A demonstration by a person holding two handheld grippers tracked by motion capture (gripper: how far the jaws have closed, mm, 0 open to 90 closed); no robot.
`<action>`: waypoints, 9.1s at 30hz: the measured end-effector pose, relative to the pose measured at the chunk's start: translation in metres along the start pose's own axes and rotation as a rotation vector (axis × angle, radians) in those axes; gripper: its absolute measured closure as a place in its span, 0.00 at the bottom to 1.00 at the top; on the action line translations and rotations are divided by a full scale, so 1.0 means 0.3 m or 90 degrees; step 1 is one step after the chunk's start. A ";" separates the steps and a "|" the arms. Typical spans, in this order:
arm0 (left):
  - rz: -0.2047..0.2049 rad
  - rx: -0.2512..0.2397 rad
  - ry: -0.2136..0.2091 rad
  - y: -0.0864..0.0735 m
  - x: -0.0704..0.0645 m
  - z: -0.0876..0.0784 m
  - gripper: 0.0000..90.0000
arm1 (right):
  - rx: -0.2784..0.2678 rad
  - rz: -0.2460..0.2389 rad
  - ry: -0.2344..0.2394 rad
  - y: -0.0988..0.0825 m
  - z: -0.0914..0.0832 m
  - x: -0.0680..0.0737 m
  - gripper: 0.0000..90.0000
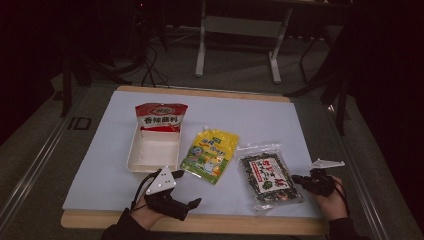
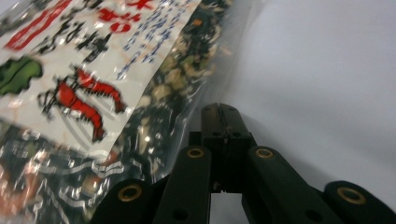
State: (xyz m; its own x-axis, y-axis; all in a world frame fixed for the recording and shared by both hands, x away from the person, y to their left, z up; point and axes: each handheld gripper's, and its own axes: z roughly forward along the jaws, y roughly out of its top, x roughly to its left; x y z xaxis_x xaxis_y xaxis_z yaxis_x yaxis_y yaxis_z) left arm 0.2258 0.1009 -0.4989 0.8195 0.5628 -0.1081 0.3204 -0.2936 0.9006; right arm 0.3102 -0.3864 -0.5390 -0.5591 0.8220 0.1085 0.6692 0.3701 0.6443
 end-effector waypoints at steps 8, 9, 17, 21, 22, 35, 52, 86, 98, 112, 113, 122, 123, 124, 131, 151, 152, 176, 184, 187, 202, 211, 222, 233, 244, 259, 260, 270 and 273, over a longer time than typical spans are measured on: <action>0.011 0.022 -0.023 0.013 -0.005 0.043 0.01 | 0.004 -0.025 0.018 -0.011 -0.018 0.062 1.00; 0.006 0.025 -0.029 0.016 -0.007 0.047 0.01 | 0.005 -0.026 0.022 -0.013 -0.020 0.066 1.00; -0.032 0.065 -0.064 0.028 -0.021 0.105 0.03 | 0.004 -0.040 0.047 -0.024 -0.031 0.102 1.00; -0.034 0.065 -0.077 0.030 -0.026 0.133 0.05 | 0.001 -0.052 0.059 -0.024 -0.033 0.120 1.00; -0.033 0.065 -0.075 0.031 -0.028 0.138 0.05 | 0.000 -0.059 0.059 -0.023 -0.033 0.124 1.00; -0.030 0.094 -0.121 0.067 -0.043 0.215 0.06 | -0.101 -0.083 0.011 0.048 -0.115 0.155 0.77; -0.095 0.116 -0.155 0.110 -0.060 0.373 0.12 | -0.207 -0.140 -0.010 0.103 -0.155 0.234 0.16; -0.283 0.198 -0.167 0.060 0.026 0.592 0.55 | -0.139 -0.141 0.010 0.062 -0.106 0.194 0.16; -0.257 0.173 -0.188 0.081 0.007 0.582 0.80 | -0.133 -0.057 0.035 0.055 -0.095 0.153 0.11; -0.200 0.132 -0.205 0.115 -0.038 0.542 0.89 | -0.093 0.016 0.065 0.037 -0.079 0.110 0.15; -0.202 0.131 -0.207 0.115 -0.037 0.542 0.89 | -0.090 0.018 0.071 0.037 -0.078 0.110 0.16; -0.187 0.121 -0.229 0.122 -0.036 0.547 0.82 | -0.100 0.020 0.085 0.042 -0.103 0.127 0.24; -0.188 0.122 -0.229 0.122 -0.035 0.548 0.81 | -0.100 0.021 0.085 0.042 -0.101 0.128 0.24; -0.187 0.123 -0.229 0.123 -0.035 0.549 0.81 | -0.100 0.024 0.087 0.041 -0.100 0.127 0.24; -0.191 0.124 -0.248 0.136 -0.035 0.538 0.85 | -0.107 0.029 0.105 0.041 -0.115 0.137 0.26; -0.182 0.090 -0.224 0.185 -0.023 0.476 0.83 | -0.180 -0.030 0.076 0.136 -0.234 0.212 0.49; -0.182 0.089 -0.227 0.185 -0.018 0.475 0.79 | -0.184 -0.041 0.086 0.146 -0.235 0.222 0.53; -0.071 0.054 -0.194 0.223 -0.021 0.356 0.87 | -0.209 -0.082 0.122 0.233 -0.234 0.257 0.49; -0.053 0.037 -0.173 0.243 -0.012 0.291 0.87 | -0.228 -0.080 0.134 0.252 -0.230 0.275 0.41; -0.053 0.035 -0.174 0.242 -0.002 0.278 0.87 | -0.230 -0.083 0.131 0.256 -0.231 0.281 0.43; -0.075 -0.002 -0.206 0.278 0.019 0.270 0.80 | -0.231 -0.102 0.115 0.266 -0.245 0.291 0.62; -0.054 0.027 -0.184 0.274 0.015 0.283 0.71 | -0.220 -0.127 0.126 0.262 -0.237 0.305 0.66; -0.022 0.035 -0.221 0.280 -0.007 0.289 0.85 | -0.192 -0.146 0.139 0.263 -0.205 0.325 0.63; -0.034 0.013 -0.216 0.294 0.024 0.256 0.85 | -0.230 -0.122 0.123 0.260 -0.227 0.300 0.43; -0.044 -0.054 -0.188 0.323 0.099 0.163 0.85 | -0.252 -0.102 0.151 0.252 -0.240 0.274 0.23; -0.039 -0.110 -0.124 0.334 0.188 0.016 0.85 | -0.249 -0.111 0.160 0.253 -0.232 0.275 0.20; -0.040 -0.118 -0.115 0.333 0.199 -0.003 0.85 | -0.249 -0.111 0.161 0.253 -0.231 0.275 0.20; -0.037 -0.136 -0.064 0.325 0.279 -0.135 0.85 | -0.259 -0.111 0.170 0.260 -0.219 0.271 0.18; -0.031 -0.134 -0.034 0.311 0.317 -0.191 0.85 | -0.255 -0.111 0.175 0.259 -0.208 0.273 0.18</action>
State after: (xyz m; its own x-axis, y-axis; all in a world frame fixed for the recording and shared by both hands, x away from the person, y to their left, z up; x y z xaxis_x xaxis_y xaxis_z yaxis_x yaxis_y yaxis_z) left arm 0.3064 0.1714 -0.4011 0.8312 0.5291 -0.1710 0.2592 -0.0967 0.9610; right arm 0.2859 -0.3175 -0.4329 -0.7898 0.5987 0.1337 0.3441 0.2521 0.9044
